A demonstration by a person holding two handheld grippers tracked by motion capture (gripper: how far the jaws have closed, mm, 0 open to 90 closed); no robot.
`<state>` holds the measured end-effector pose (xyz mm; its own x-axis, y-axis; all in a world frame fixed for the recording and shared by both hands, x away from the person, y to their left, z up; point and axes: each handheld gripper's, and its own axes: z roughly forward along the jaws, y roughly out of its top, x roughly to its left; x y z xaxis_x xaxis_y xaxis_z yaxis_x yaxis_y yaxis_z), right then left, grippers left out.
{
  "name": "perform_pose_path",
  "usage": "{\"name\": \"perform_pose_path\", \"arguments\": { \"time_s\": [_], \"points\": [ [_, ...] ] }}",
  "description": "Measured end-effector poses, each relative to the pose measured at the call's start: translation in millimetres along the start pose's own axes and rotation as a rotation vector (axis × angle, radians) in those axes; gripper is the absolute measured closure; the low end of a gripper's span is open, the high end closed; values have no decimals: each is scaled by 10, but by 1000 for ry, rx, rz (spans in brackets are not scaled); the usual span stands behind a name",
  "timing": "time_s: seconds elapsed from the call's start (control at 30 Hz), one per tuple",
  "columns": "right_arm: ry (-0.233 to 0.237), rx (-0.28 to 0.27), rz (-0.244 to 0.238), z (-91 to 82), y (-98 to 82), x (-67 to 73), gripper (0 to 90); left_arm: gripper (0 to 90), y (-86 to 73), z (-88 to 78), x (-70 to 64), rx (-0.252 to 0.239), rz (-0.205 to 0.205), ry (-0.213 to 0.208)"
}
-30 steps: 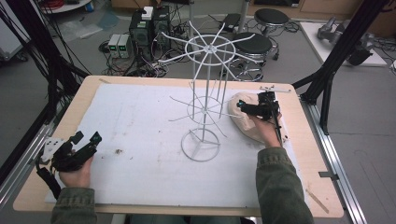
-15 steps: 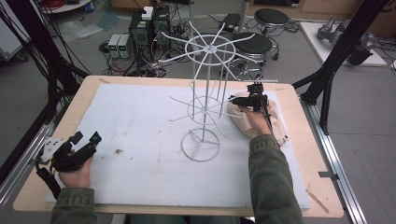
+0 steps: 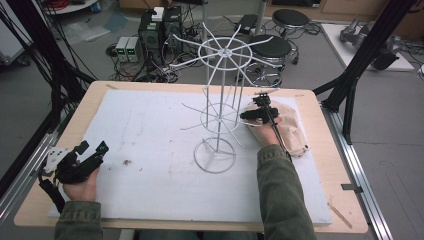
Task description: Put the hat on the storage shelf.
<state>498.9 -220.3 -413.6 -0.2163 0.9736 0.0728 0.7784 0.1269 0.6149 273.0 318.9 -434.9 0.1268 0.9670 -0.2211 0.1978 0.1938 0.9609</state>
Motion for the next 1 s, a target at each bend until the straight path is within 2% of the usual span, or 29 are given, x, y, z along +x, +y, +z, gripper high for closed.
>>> {"name": "perform_pose_path", "arguments": {
  "time_s": [0.17, 0.27, 0.3, 0.43, 0.5, 0.57, 0.67, 0.73, 0.8, 0.93, 1.0],
  "points": [
    [7, 34, 62, 45, -32, -54, 201, 302, -2, 2, 2, 0, 4, 2],
    [-24, 49, 47, 82, -46, -37, 261, 302, -1, 2, 1, -1, 5, 3],
    [-58, 50, 21, 100, -57, -18, 331, 302, -3, 6, 1, -2, 5, 2],
    [-68, 40, 21, 108, -80, -19, 396, 302, -5, 15, 6, 1, 4, 2],
    [-43, 23, 15, 100, -102, -27, 476, 302, -5, 17, 11, 0, 6, 5],
    [-16, 5, 38, 76, -115, -28, 578, 302, -5, 17, 14, 0, 5, 6],
    [6, -3, 63, 44, -104, -20, 664, 302, -6, 17, 10, 2, 9, 6],
    [46, -13, 85, 22, -105, -49, 719, 302, -7, 19, 9, 5, 11, 5],
    [85, -28, 114, 4, -107, -80, 749, 302, -9, 20, 10, 6, 14, 5],
    [84, -45, 98, -6, -120, -63, 765, 302, -7, 16, 7, 3, 10, 3],
    [104, -50, 116, -14, -128, -80, 774, 302, -6, 12, 5, 3, 10, 2]
  ]
}}
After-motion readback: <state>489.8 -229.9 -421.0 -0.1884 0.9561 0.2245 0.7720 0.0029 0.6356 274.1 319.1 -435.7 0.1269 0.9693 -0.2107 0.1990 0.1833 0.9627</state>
